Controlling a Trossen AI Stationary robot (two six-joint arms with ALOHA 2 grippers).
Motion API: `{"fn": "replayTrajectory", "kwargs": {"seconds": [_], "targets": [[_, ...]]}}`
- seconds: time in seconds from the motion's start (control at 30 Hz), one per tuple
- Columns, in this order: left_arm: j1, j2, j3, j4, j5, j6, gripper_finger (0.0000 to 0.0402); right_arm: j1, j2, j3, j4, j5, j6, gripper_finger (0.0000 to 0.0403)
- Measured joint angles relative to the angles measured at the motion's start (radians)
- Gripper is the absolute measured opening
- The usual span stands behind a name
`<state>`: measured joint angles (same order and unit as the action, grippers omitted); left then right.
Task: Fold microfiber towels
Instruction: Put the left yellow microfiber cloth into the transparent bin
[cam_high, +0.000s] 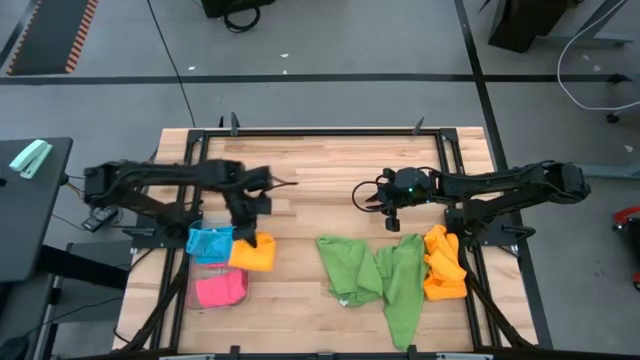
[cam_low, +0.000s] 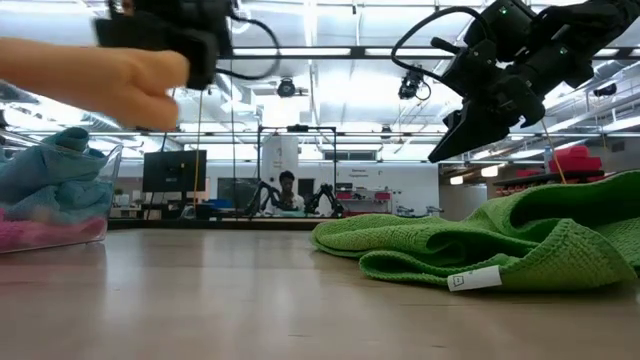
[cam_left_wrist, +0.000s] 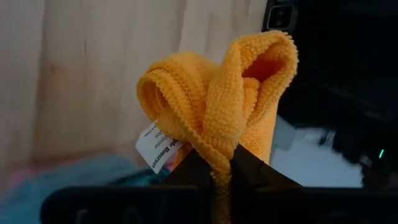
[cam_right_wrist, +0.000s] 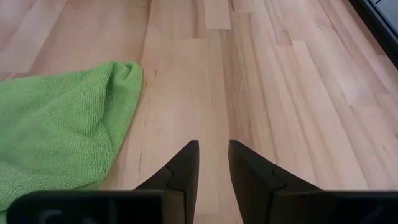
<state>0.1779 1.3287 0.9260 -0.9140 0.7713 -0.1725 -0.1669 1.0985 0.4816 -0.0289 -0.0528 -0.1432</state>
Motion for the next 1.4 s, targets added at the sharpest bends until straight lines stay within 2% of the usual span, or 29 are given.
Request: {"fn": "replayTrajectory", "kwargs": {"seconds": [0.17,0.27,0.5,0.67,0.9,1.1,1.27,1.4], "targets": [[-0.117,-0.187,-0.122,0.060,-0.018,-0.286,0.0029,0.000,0.000,0.000,0.001,0.000,0.013,0.0096],[-0.224,-0.294,-0.167,0.070,-0.086,-0.412,0.0032,0.000,0.000,0.000,0.004,0.000,0.018,0.0096],[-0.428,-0.434,-0.312,0.151,-0.203,-0.678,0.0029,0.000,0.000,0.000,0.012,0.000,0.037,0.0096],[-0.458,-0.440,-0.397,0.207,-0.271,-0.707,0.0035,0.005,0.000,0.000,0.015,0.000,0.042,0.0096],[-0.464,-0.439,-0.513,0.502,-0.270,-0.776,0.0029,0.013,0.000,0.000,0.015,-0.001,0.054,0.0096],[-0.505,-0.439,-0.582,0.498,-0.272,-0.846,0.0041,0.013,0.000,0.000,0.013,-0.013,0.071,0.0096],[-0.538,-0.439,-0.593,0.499,-0.273,-0.865,0.0045,0.013,0.000,0.000,0.013,-0.012,0.072,0.0096],[-0.540,-0.439,-0.584,0.498,-0.299,-0.896,0.0072,0.013,0.000,0.000,0.015,-0.011,0.072,0.0096]]}}
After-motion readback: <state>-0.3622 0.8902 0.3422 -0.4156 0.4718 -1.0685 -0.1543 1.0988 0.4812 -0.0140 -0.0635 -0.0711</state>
